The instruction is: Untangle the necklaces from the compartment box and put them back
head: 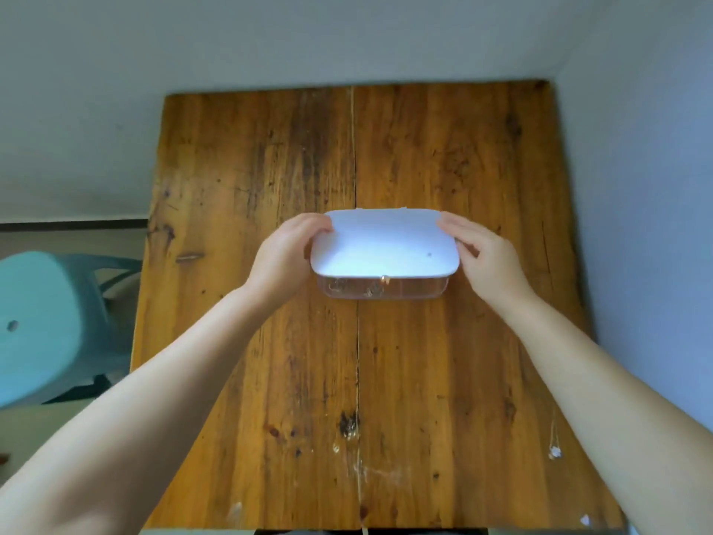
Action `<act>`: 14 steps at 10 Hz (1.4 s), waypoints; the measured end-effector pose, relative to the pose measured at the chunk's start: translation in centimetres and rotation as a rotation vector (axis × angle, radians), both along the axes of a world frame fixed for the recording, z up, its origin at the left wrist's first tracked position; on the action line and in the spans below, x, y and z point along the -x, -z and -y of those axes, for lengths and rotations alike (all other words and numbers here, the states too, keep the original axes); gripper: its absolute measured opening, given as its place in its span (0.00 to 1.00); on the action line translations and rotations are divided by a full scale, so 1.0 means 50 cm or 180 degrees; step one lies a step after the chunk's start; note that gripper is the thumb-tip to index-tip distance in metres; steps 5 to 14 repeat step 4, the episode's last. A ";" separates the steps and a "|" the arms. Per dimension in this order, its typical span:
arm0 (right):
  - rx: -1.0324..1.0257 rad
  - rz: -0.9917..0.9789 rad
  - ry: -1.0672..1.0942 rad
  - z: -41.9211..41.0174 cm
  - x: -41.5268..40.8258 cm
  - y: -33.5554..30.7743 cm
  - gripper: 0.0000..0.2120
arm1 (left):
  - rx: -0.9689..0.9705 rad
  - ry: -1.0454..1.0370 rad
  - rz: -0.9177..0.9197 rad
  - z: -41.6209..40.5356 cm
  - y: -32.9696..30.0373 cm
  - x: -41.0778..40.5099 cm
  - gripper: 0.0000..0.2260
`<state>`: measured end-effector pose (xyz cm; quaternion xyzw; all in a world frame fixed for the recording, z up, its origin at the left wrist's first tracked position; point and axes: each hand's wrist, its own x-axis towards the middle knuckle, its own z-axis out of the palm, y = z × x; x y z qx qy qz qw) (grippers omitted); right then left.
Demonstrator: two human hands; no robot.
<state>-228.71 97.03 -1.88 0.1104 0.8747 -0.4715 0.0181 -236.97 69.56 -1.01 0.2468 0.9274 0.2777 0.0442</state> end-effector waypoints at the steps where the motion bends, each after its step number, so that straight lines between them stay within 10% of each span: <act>1: -0.0645 0.0165 -0.0366 0.015 -0.036 0.035 0.20 | 0.0767 0.0433 -0.0205 0.020 0.043 -0.035 0.21; 4: -0.0787 0.0392 -0.0041 0.047 -0.091 -0.138 0.24 | 0.1406 0.0303 -0.0062 0.034 0.032 -0.125 0.32; 14: -0.0787 0.0392 -0.0041 0.047 -0.091 -0.138 0.24 | 0.1406 0.0303 -0.0062 0.034 0.032 -0.125 0.32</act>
